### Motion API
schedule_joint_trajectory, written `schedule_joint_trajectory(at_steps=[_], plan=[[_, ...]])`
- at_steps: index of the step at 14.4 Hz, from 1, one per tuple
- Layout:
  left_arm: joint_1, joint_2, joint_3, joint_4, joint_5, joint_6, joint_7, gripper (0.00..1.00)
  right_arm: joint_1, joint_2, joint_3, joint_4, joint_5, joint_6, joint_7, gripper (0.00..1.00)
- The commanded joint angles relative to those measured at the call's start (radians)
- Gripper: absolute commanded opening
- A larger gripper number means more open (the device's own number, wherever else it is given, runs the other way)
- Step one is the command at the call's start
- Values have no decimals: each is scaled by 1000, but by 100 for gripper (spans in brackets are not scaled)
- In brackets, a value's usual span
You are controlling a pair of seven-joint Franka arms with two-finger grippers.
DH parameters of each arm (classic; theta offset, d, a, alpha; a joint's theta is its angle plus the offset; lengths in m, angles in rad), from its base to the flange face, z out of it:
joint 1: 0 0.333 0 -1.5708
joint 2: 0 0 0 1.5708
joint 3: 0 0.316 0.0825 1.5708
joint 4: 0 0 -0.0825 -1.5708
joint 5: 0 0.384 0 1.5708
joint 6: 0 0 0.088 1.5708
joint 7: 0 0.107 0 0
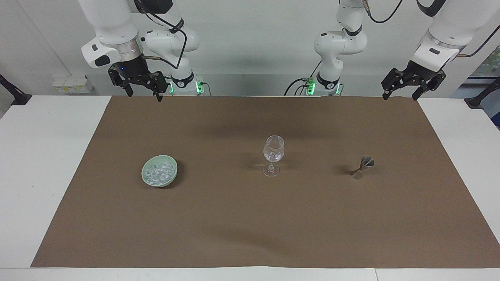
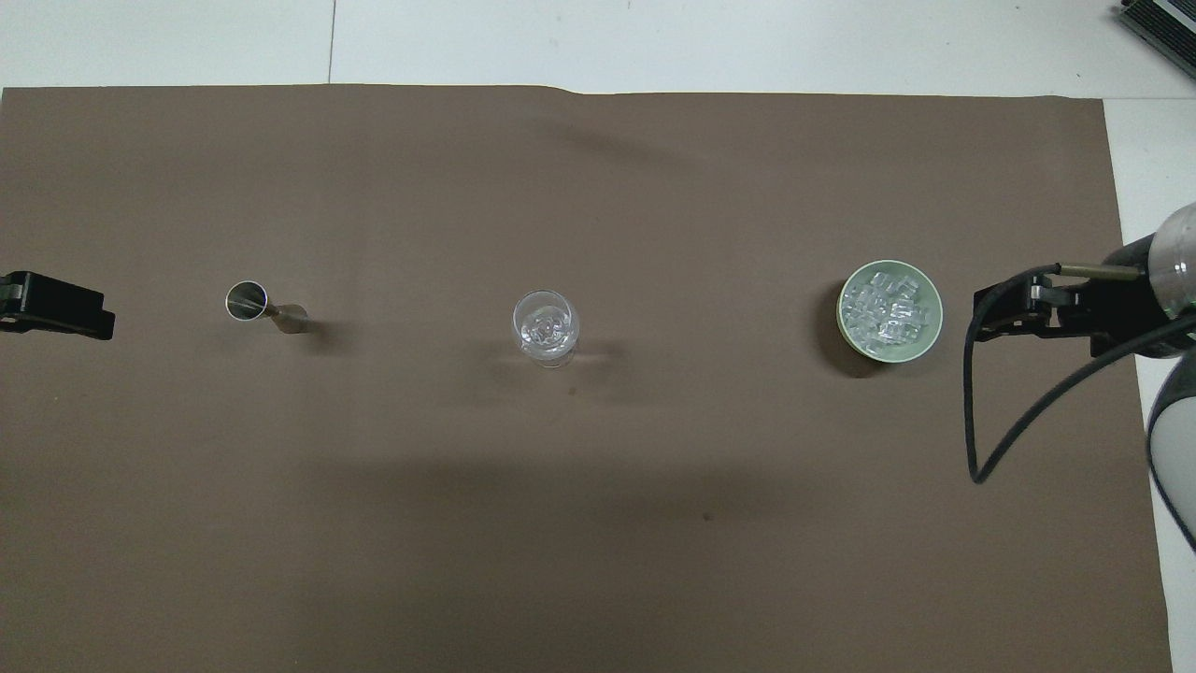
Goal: Pour wine and add ice with both arms
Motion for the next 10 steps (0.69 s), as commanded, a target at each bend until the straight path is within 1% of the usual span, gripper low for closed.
schedule_joint_trajectory(at_steps=[1,10], plan=[[-2,-19,3,-14,15,-2,3,100,-15,-34,-4,-49,30,51,-37,100],[-2,-19,3,-14,15,-3,3,100,-13,-33,-7,-51,31,62,-32,100]])
